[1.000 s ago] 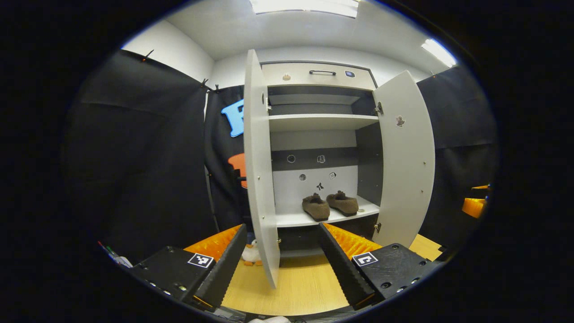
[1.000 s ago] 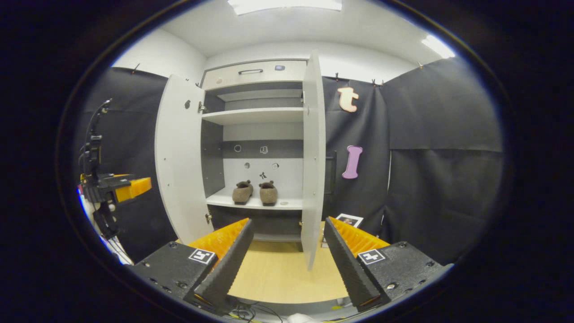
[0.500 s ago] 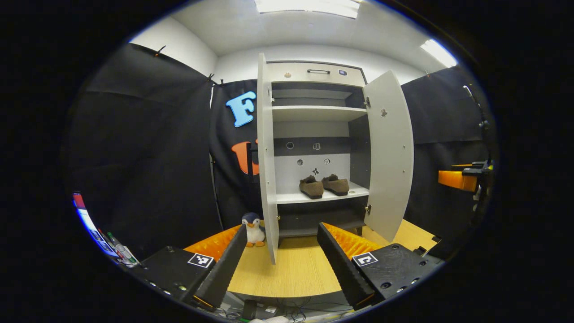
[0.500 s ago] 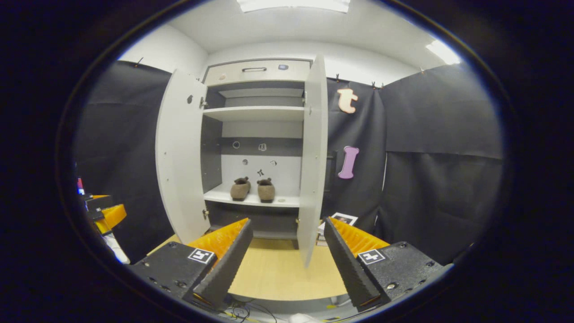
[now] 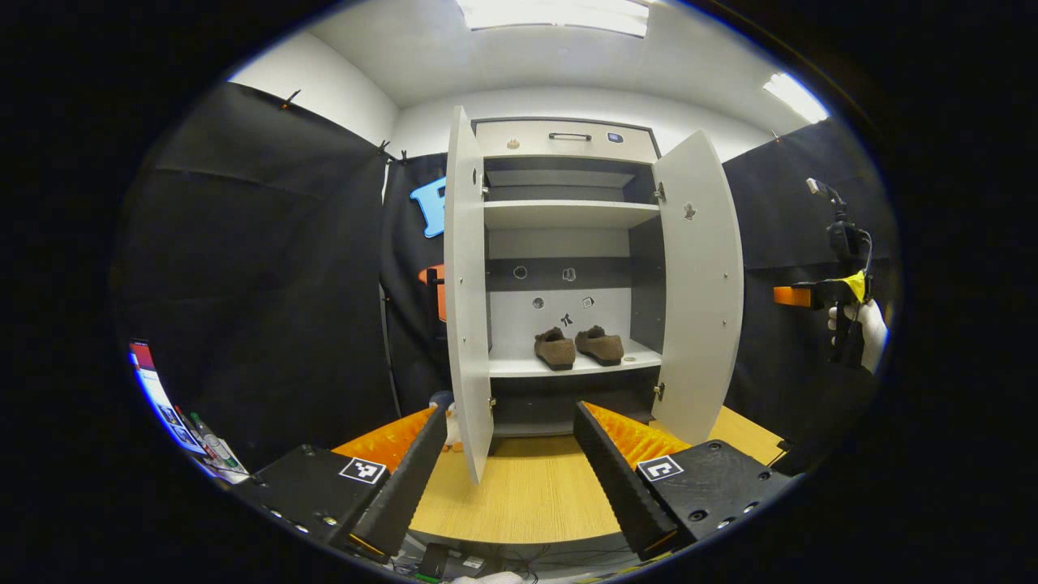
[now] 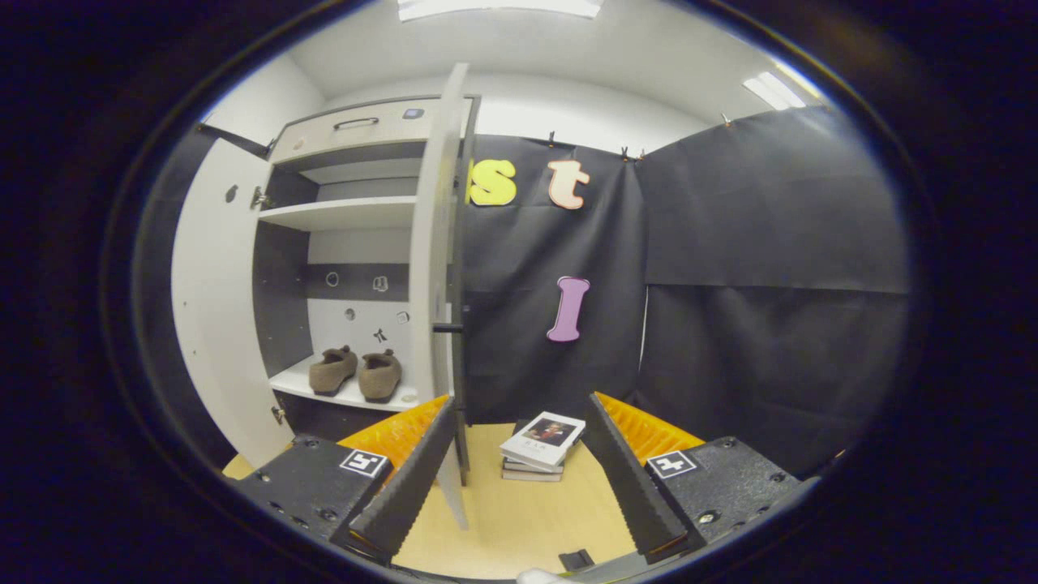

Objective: Grab one shoe with the right hand and put it into the shoe cabinet, grab the other shoe with the left hand and put it into the shoe cabinet; then close the right door with the right hand and the left door with the left hand.

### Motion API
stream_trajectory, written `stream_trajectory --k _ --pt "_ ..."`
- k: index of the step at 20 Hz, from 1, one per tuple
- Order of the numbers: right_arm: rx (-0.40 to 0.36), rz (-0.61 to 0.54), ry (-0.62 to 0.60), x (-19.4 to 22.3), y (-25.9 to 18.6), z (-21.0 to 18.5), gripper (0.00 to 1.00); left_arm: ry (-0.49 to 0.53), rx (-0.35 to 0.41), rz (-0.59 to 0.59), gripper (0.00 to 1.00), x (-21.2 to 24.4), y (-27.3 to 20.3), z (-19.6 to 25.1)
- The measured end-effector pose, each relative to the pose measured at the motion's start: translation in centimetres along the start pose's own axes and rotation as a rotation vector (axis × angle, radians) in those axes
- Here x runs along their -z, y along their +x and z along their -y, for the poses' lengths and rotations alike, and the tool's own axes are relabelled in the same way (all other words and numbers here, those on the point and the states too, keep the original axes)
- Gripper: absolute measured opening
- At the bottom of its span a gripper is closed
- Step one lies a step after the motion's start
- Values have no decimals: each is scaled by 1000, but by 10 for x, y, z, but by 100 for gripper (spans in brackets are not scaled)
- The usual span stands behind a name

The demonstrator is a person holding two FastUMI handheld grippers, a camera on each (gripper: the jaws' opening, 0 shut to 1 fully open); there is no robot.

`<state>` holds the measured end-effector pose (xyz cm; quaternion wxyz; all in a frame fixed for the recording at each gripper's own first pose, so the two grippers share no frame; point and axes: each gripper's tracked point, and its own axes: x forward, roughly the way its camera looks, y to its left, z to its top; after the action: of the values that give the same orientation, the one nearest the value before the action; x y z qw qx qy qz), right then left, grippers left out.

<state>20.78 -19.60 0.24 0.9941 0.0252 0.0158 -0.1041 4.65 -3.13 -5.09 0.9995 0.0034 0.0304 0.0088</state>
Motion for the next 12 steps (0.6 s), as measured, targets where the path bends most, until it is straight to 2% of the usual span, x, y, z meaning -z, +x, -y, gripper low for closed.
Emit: stream_trajectory --k 3,4,5,6,7,8,9,10,12 --pt "-21 -25 12 -3 53 6 100 -4 -38 -5 96 0 5 11" --pt "-36 -27 17 -4 67 6 100 -7 -53 -14 100 1 6 13" --pt "-44 -31 22 -4 78 6 100 -10 -69 -20 96 1 8 14" --pt "-54 -38 28 -2 86 5 100 -17 -79 -24 100 1 10 16" --pt "-65 -46 37 -1 91 2 100 -25 -84 -24 96 0 11 17" --pt "-86 -42 43 -2 93 -3 100 -27 -94 -24 100 -1 13 18" --pt "-109 -40 43 -2 94 -10 100 -26 -104 -24 96 -2 14 17" --pt "-140 -42 34 -1 94 -20 100 -24 -109 -25 96 -1 15 18" --pt "-143 -32 -5 -2 93 -24 99 -26 -118 -30 96 1 17 17"
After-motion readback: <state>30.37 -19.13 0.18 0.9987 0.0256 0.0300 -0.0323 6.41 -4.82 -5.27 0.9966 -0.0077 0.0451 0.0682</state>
